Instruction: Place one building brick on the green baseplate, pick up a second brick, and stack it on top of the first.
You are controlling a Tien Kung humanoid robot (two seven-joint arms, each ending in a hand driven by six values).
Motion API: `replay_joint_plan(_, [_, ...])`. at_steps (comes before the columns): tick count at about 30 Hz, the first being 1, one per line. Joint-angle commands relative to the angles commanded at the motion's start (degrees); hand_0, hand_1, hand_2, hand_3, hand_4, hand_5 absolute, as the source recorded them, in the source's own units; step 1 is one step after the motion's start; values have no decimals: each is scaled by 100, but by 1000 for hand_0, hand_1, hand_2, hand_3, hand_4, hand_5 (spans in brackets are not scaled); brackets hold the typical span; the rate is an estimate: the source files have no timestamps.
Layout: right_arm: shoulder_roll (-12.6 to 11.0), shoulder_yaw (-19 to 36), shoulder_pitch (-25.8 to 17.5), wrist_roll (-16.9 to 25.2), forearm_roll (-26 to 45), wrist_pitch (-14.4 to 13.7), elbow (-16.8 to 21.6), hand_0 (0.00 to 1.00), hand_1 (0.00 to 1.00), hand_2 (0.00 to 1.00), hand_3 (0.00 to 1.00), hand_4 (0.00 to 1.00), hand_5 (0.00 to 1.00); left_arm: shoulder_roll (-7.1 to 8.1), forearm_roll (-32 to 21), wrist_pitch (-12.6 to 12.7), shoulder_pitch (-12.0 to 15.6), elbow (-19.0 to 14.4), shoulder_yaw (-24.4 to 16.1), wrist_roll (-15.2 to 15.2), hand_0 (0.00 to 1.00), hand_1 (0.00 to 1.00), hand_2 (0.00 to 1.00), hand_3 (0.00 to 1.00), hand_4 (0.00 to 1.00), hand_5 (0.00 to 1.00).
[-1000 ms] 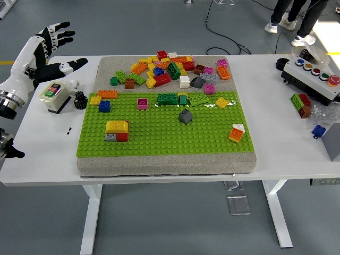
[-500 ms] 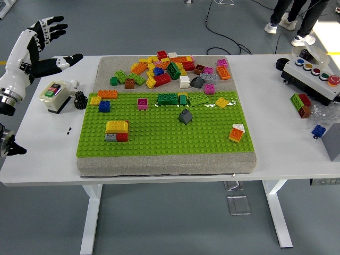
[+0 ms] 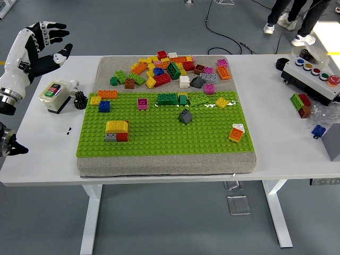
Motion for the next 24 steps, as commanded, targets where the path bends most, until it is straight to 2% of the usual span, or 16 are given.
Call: replay_joint_plan(24, [4,79,-12,13,-19,17,0,753,679,726,688,912,466,-15,-10,20,-36,-5,27,12,637,593,569,551,539,2])
